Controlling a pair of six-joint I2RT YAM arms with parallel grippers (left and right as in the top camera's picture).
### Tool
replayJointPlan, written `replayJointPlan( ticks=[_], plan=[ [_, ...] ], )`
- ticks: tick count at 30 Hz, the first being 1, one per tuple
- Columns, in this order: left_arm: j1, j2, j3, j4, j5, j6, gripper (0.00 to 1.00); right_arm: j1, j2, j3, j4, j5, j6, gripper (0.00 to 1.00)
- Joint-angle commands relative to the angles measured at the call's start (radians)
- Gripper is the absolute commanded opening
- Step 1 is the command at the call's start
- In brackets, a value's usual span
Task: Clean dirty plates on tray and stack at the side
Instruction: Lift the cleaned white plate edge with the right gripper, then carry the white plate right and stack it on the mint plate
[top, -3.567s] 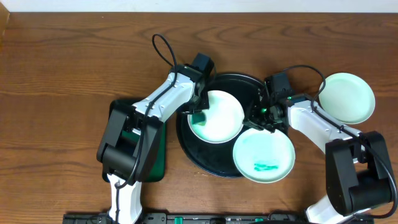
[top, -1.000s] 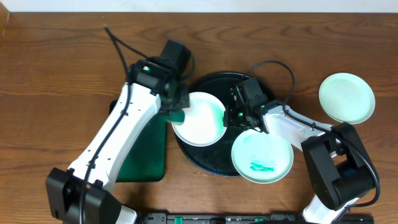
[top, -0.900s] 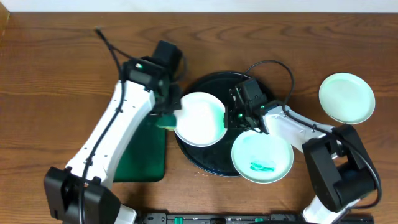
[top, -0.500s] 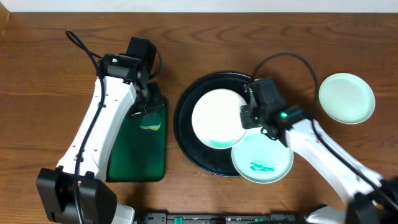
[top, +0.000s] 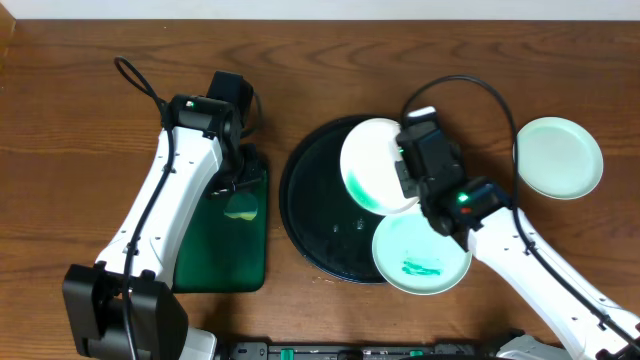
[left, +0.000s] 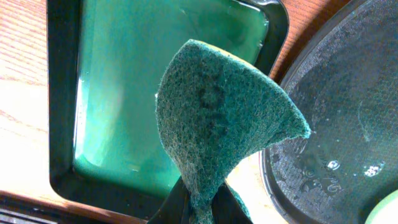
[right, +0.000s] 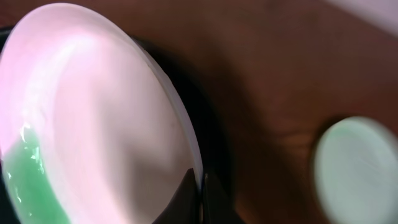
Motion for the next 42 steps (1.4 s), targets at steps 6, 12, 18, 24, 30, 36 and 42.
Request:
replayJointPlan(
  ticks=[6,12,18,24,30,36,42],
  plan=[
    [0.004,0.004,-0.005,0.004,-0.016,0.018,0.07,0.173,-0.023,0.085,0.044,0.530,-0.339,0.01],
    [0.004,0.004,-0.005,0.008,-0.015,0.025,0.07,0.257,-0.023,0.085,0.129,0.750,-0.549,0.01],
    [0.004,0.004,-0.005,0.007,-0.015,0.025,0.07,0.312,-0.023,0.085,0.237,0.854,-0.716,0.01],
    [0.004,0.004,-0.005,0.006,-0.015,0.025,0.07,0.337,-0.023,0.085,0.267,0.879,-0.756,0.01],
    [0.004,0.004,-0.005,0.006,-0.015,0.025,0.07,0.340,-0.023,0.085,0.271,0.883,-0.729,0.01],
    [0.004,0.004,-0.005,0.006,-0.015,0.025,0.07,0.340,-0.023,0.085,0.271,0.883,-0.715,0.01],
    [0.004,0.004,-0.005,0.007,-0.015,0.025,0.07,0.340,-0.023,0.085,0.267,0.880,-0.647,0.01]
  ],
)
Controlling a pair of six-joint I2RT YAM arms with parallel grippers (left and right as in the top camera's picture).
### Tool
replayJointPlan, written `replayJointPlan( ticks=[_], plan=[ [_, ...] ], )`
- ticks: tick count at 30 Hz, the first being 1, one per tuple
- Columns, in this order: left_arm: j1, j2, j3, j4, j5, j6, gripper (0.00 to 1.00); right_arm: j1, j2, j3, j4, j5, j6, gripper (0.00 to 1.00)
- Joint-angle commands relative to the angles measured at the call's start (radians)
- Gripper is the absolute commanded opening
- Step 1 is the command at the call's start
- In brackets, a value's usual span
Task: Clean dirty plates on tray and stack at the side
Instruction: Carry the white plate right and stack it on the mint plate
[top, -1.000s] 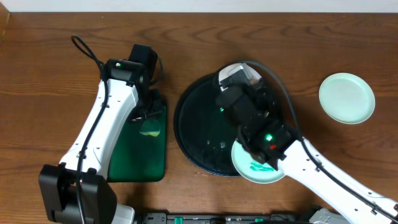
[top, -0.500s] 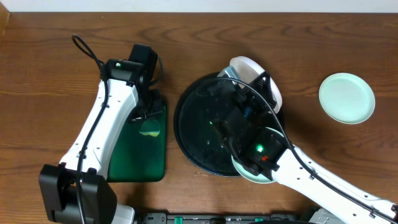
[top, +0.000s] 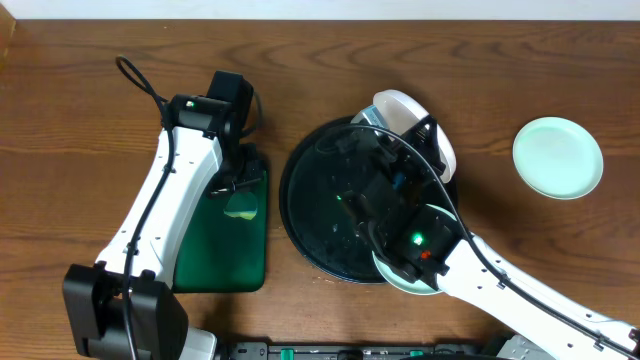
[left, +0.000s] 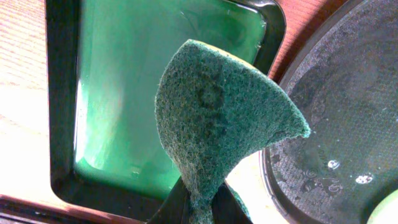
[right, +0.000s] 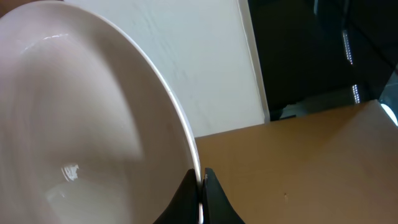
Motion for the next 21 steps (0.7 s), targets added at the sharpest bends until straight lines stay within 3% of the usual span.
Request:
replayJointPlan(
  ticks=[1,4,11,19,21],
  plan=[
    [0.004,0.004,-0.004,0.000,-0.016,0.010,0.07,0.009,-0.021,0.021,-0.008,0.022,0.111,0.01],
    [0.004,0.004,-0.004,0.001,-0.015,0.010,0.07,0.008,-0.021,0.021,-0.122,-0.092,0.332,0.01],
    [0.004,0.004,-0.004,0.000,-0.015,0.009,0.07,-0.098,-0.006,0.021,-0.364,-0.703,0.965,0.01],
    [0.004,0.004,-0.004,0.001,-0.015,0.009,0.07,-0.312,-0.014,0.023,-0.293,-1.012,1.078,0.01],
    [0.004,0.004,-0.004,0.005,-0.015,0.009,0.07,-0.451,-0.013,0.023,-0.293,-1.150,1.143,0.01]
  ],
)
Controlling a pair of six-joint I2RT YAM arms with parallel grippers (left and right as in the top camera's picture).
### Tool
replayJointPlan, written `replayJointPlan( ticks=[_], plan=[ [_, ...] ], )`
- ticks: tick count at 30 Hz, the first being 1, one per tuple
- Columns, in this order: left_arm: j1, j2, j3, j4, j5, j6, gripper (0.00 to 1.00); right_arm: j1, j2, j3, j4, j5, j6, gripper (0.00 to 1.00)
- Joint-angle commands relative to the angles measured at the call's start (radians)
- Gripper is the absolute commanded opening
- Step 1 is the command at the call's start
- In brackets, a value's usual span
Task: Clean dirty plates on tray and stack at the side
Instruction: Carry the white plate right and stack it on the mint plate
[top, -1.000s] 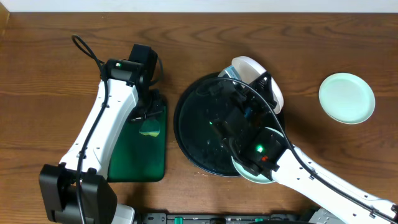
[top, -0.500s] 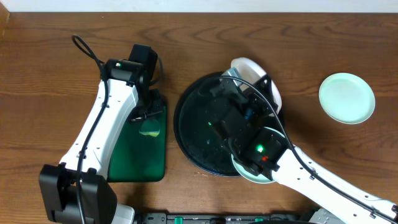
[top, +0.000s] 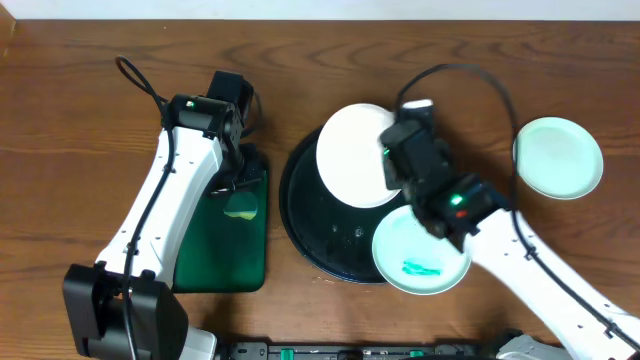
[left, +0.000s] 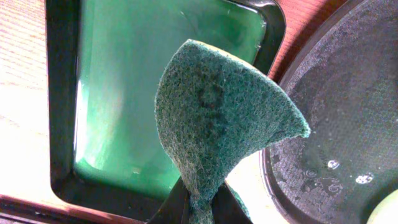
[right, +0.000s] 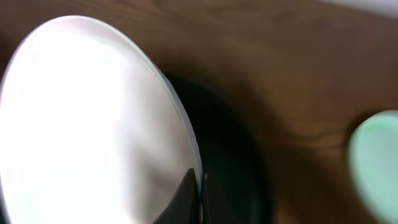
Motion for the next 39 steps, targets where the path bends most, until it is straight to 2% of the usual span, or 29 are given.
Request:
replayJointPlan(
  ticks=[1,6,11,16,24,28,39],
  plan=[
    [0.004,0.004,-0.004,0.008,-0.015,0.009,0.07,-0.206,-0.012,0.014,0.003,-0.288,0.165,0.01],
    [0.004,0.004,-0.004,0.008,-0.015,0.009,0.07,-0.508,-0.001,0.014,-0.042,-0.488,0.175,0.02],
    [0.004,0.004,-0.004,0.010,-0.015,0.009,0.07,-0.783,0.041,0.013,-0.128,-0.509,0.164,0.01],
    [0.004,0.004,-0.004,0.016,-0.015,0.009,0.07,-0.971,0.121,0.013,-0.150,-0.525,0.146,0.01],
    [0.004,0.004,-0.004,0.015,-0.015,0.009,0.07,-1.143,0.275,0.013,-0.089,-0.536,0.167,0.02],
    [0.004,0.004,-0.004,0.015,-0.015,0.009,0.07,-1.206,0.322,0.013,-0.017,-0.635,0.169,0.02],
    [0.004,0.004,-0.004,0.016,-0.015,0.009,0.07,-1.260,0.358,0.013,0.023,-0.632,0.241,0.01]
  ],
)
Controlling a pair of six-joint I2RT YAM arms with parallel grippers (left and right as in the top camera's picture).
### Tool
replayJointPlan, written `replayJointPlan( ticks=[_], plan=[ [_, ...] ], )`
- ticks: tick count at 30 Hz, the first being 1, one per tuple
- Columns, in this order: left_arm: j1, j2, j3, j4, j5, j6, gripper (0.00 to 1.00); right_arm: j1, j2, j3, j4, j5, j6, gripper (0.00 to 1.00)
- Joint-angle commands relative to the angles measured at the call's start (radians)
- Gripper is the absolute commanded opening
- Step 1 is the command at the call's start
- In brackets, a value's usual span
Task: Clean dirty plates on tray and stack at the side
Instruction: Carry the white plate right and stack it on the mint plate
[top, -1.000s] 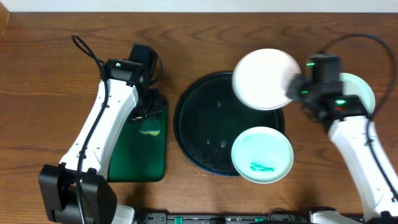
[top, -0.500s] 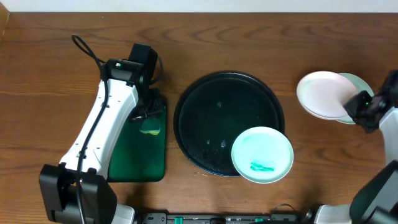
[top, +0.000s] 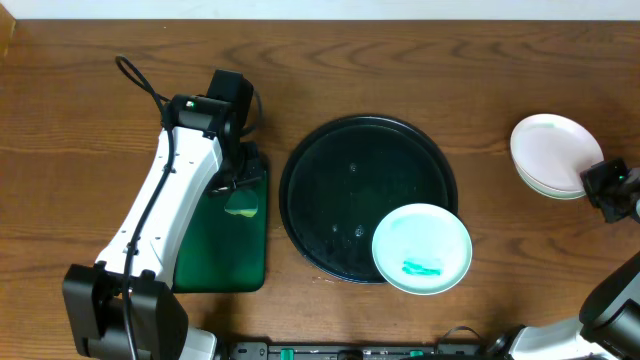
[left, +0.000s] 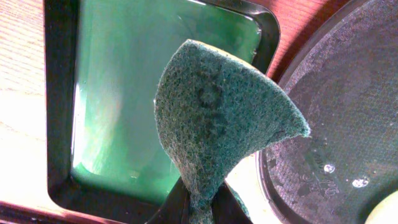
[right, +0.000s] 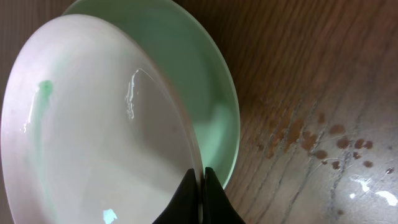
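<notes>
A white plate (top: 547, 147) rests over a pale green plate (right: 211, 106) at the table's right side, and my right gripper (right: 201, 186) is shut on the white plate's (right: 99, 124) rim. The round black tray (top: 340, 190) holds one pale plate (top: 421, 249) with a green smear, at its near right. My left gripper (left: 200, 202) is shut on a green sponge (left: 221, 118), held above the gap between the green-water basin (left: 137, 87) and the tray (left: 348, 106).
The black rectangular basin (top: 225, 235) of green liquid sits left of the tray, under the left arm (top: 170, 190). Water drops (right: 323, 140) spot the wood beside the stacked plates. The right arm (top: 612, 190) enters at the table's right edge.
My right gripper has moved the white plate from above the tray's far side to the right side of the table, onto the pale green plate. The left gripper and sponge stayed put.
The right gripper first held a white plate with green liquid over the tray. Later it was tipped up, then held over the tray with its white face showing no green. Now it lies on the green plate at the right. The left gripper held the sponge throughout.
</notes>
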Motion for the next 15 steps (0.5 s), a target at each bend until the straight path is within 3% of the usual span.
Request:
replayJointPlan(
  ticks=[1,15],
  plan=[
    [0.004,0.004,-0.004,-0.003,-0.014,0.009,0.07,-0.003,0.014,0.012,0.006,0.000,0.061,0.02],
    [0.004,0.004,-0.004,-0.007,0.000,0.010,0.07,-0.010,0.014,0.012,0.018,0.050,0.068,0.01]
  ],
)
